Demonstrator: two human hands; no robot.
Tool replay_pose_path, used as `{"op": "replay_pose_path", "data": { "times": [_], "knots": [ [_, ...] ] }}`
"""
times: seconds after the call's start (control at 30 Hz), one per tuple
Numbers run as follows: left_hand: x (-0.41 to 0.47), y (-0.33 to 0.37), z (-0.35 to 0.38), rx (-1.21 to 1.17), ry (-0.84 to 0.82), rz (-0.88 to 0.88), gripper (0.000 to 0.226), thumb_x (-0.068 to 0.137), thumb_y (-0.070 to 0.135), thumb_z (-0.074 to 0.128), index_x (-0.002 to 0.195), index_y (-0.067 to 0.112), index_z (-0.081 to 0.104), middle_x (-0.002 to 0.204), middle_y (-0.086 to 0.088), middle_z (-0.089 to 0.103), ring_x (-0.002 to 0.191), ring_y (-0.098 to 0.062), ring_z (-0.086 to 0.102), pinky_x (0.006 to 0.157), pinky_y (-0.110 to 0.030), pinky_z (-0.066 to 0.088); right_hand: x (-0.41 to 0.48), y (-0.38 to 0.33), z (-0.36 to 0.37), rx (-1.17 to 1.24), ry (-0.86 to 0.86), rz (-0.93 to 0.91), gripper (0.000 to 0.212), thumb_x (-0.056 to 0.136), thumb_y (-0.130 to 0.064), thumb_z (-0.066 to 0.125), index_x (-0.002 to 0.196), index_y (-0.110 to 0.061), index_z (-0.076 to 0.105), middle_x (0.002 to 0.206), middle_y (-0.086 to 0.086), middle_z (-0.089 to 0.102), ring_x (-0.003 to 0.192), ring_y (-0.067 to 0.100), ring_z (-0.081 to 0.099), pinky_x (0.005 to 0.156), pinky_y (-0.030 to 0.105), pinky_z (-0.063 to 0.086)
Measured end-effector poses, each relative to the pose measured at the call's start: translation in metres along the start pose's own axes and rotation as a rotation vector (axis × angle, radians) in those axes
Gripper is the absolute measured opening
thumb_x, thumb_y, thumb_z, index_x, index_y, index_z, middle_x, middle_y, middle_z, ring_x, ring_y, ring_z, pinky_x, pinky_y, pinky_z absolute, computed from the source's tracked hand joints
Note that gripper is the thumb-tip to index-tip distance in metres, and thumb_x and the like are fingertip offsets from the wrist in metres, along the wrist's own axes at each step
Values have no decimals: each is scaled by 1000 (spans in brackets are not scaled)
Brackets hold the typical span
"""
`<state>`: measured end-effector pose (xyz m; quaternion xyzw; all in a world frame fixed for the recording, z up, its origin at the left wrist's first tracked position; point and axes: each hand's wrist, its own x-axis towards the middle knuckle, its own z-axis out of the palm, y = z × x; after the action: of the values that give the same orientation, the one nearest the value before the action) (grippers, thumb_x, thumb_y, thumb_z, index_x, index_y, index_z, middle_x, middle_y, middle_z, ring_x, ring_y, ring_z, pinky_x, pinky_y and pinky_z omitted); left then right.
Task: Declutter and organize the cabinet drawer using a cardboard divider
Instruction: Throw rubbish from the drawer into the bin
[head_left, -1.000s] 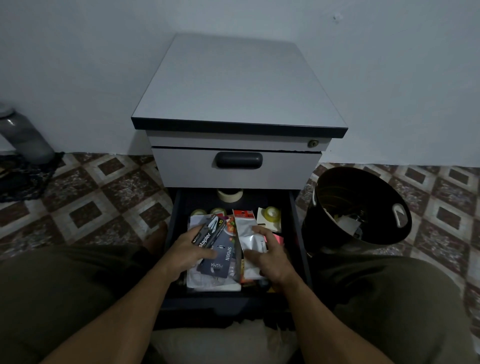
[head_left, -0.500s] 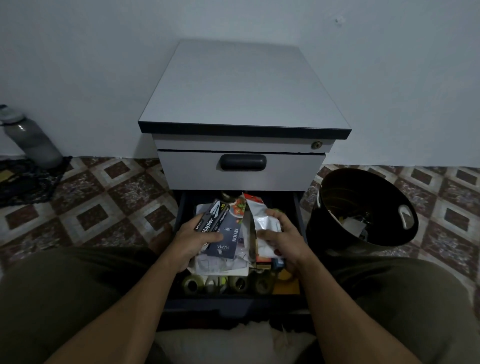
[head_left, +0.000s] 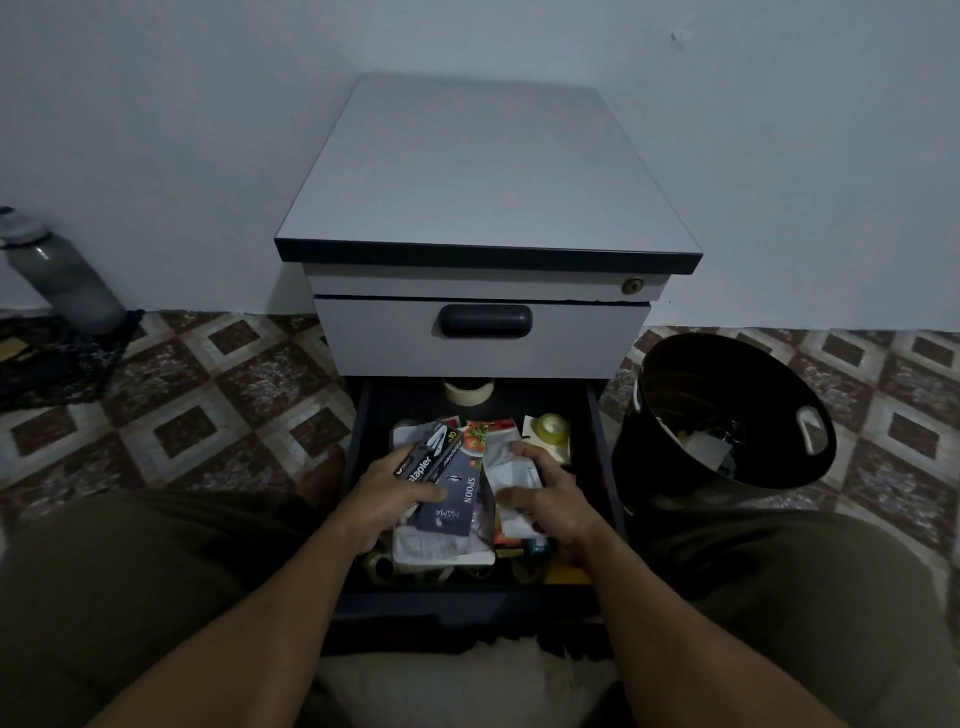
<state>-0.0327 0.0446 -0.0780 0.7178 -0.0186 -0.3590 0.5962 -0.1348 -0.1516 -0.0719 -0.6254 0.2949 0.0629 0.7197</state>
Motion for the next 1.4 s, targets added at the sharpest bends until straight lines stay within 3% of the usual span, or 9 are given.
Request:
{"op": "replay_pose_path", "data": {
  "times": [0.07,0.17,0.37,0.73,0.87,1.0,1.13,1.27,1.4],
  "knots": [
    [0,1,0,-10,3,0,60,72,-3,81,123,22,64,102,-4,76,91,-22,74,75,-35,59,-1,-3,2,-4,1,3,58,80,9,68,125,-27,57,102,10,69,74,21,67,63,35,58],
    [0,12,1,-64,6,16,58,72,-2,81,122,22,65,103,-6,76,94,-24,74,75,-34,58,2,-17,0,24,5,-9,57,81,11,66,126,-22,57,109,15,69,84,28,67,74,42,57],
    [-4,48,3,-141,22,89,44,74,0,81,105,29,70,103,-5,76,96,-23,72,83,-35,57,0,-63,-12,-54,-10,-64,55,81,4,70,126,-25,58,118,14,62,87,27,63,59,28,52],
    [-33,66,6,-75,-5,145,56,73,1,81,121,24,66,107,-3,75,102,-23,70,91,-39,55,-36,-75,-15,-7,-28,-98,55,79,8,70,123,-25,60,116,18,64,82,28,66,60,30,54],
    [-54,70,12,-101,-24,169,53,74,-1,79,119,23,66,108,-4,75,100,-22,71,81,-31,55,-56,-78,-17,-18,-28,-119,55,79,5,72,122,-28,59,118,18,64,95,36,67,72,38,58],
    [-79,79,20,-104,-50,215,53,75,-1,80,119,25,66,106,-3,75,97,-19,72,80,-30,55,-87,-87,-24,-19,-37,-159,54,82,3,71,125,-27,58,114,16,65,83,28,68,65,34,57],
    [-97,93,31,-103,-71,301,67,74,0,81,130,29,59,111,-3,74,99,-22,72,84,-39,58,-114,-98,-33,-34,-34,-207,54,84,2,70,127,-29,57,112,12,66,81,25,71,62,32,57],
    [-106,113,46,-81,-107,391,93,75,1,81,146,44,39,132,12,58,103,-15,70,85,-37,59,-128,-107,-49,-57,26,-270,56,82,-2,74,126,-33,58,117,13,65,91,34,71,73,43,60],
    [-109,133,67,-47,-167,426,102,74,4,83,143,58,31,124,-5,64,101,-20,72,84,-36,59,-141,-119,-71,-83,86,-304,56,81,-5,75,124,-36,58,112,10,67,88,33,73,74,45,61]
  ]
}}
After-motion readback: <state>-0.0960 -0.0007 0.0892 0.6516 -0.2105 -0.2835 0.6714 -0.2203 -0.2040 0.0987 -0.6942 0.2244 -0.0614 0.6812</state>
